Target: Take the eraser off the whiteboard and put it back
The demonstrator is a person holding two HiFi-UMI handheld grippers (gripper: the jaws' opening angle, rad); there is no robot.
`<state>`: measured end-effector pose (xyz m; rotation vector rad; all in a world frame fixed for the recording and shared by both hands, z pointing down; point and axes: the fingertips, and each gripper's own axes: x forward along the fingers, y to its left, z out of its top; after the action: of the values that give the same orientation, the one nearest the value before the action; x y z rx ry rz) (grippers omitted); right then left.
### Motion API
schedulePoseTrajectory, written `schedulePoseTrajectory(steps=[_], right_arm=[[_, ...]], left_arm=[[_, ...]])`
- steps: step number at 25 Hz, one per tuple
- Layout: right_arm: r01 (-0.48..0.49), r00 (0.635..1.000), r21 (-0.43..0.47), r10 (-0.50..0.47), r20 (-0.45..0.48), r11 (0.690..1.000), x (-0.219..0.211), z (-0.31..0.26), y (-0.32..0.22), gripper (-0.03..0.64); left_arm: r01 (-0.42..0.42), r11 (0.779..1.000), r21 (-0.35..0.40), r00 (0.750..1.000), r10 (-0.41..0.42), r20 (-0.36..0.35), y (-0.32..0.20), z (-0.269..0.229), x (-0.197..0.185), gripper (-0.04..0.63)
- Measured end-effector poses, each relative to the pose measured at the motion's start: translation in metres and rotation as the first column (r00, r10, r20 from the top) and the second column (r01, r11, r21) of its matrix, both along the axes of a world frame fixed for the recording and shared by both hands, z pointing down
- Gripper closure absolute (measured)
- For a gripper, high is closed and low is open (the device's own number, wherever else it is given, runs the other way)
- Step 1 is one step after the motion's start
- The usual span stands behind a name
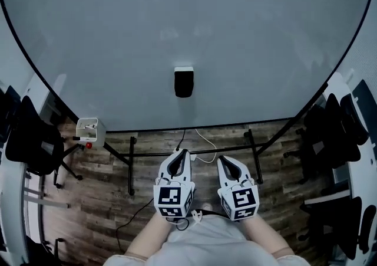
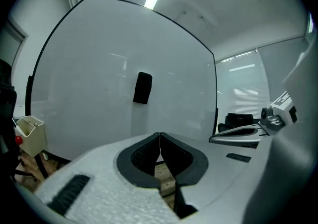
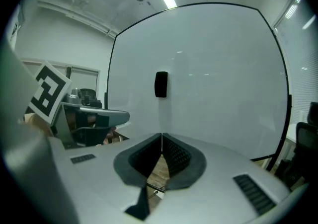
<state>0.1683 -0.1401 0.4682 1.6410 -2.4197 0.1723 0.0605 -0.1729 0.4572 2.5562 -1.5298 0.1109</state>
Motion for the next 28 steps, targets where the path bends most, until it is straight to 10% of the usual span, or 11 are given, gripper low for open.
schedulePoseTrajectory(steps=[14, 18, 28], right_arm=[[0.161, 0.984, 0.022, -0.163, 0.071, 0.987, 0.007, -0.013, -0.071, 0.589], [0.161, 0.984, 0.017, -0.162, 0.068, 0.987, 0.007, -0.014, -0.084, 0.589], [0.103, 0.992, 0.021, -0.104, 0.068, 0.994, 0.025, -0.027, -0.12, 0.589]], left_arm=[[0.141, 0.99, 0.028, 0.99, -0.141, -0.008, -0.071, -0.037, 0.012, 0.568], [0.136, 0.991, 0.003, 0.991, -0.136, -0.001, -0.09, -0.035, 0.017, 0.382], [0.221, 0.971, 0.089, 0.975, -0.222, 0.007, -0.15, -0.084, 0.004, 0.295]])
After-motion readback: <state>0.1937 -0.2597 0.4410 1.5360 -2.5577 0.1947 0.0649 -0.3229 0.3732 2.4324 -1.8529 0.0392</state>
